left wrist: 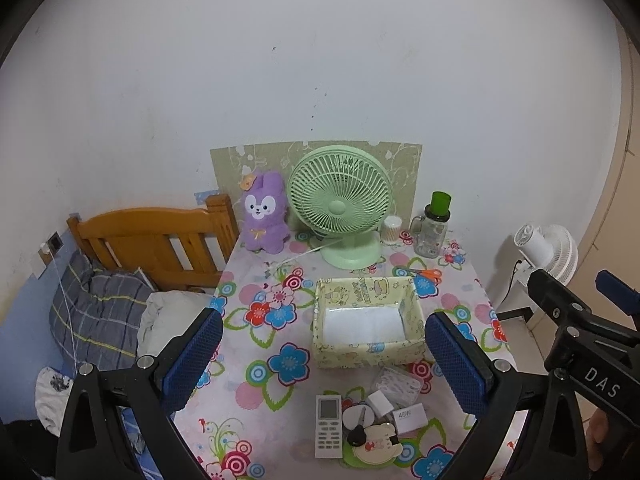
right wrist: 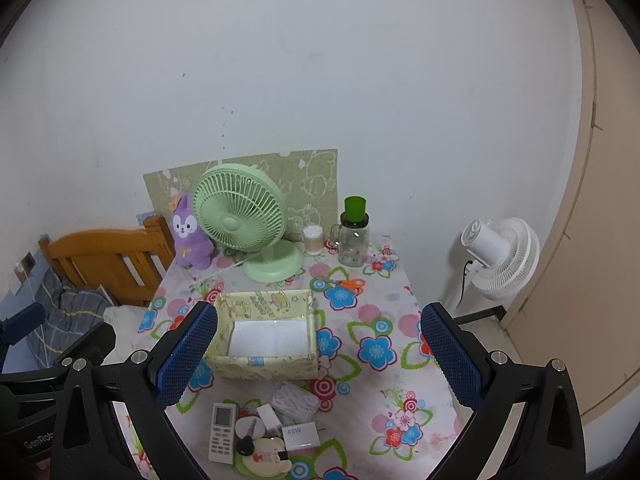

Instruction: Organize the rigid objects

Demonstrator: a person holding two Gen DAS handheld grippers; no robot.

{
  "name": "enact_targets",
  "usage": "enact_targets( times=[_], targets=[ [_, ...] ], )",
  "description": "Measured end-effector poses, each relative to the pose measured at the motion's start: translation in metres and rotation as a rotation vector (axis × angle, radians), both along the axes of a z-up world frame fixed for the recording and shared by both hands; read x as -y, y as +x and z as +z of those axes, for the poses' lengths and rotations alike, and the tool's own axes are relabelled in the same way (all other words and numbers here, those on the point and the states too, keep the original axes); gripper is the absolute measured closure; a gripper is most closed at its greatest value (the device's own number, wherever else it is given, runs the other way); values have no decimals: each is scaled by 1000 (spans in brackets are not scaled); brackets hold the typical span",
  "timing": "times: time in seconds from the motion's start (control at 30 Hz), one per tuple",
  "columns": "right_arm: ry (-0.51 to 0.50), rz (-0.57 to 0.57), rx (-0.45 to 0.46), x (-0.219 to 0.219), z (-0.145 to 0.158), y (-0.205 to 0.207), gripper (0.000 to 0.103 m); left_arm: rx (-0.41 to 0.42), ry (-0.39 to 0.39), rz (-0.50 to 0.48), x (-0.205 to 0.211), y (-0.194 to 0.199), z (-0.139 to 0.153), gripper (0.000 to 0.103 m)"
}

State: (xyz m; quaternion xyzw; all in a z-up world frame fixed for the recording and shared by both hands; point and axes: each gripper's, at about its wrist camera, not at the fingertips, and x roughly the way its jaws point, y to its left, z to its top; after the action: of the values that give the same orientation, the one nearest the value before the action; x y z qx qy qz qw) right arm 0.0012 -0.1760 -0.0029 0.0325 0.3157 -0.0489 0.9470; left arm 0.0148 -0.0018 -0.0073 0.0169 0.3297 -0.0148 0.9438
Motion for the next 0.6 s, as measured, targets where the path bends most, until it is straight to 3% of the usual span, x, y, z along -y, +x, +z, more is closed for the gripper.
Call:
enact_targets(
  times=[0.6],
  targets=[
    [-10,-27,-5,0,2,2,0,-6,-7,0,1,8,0,2]
  ],
)
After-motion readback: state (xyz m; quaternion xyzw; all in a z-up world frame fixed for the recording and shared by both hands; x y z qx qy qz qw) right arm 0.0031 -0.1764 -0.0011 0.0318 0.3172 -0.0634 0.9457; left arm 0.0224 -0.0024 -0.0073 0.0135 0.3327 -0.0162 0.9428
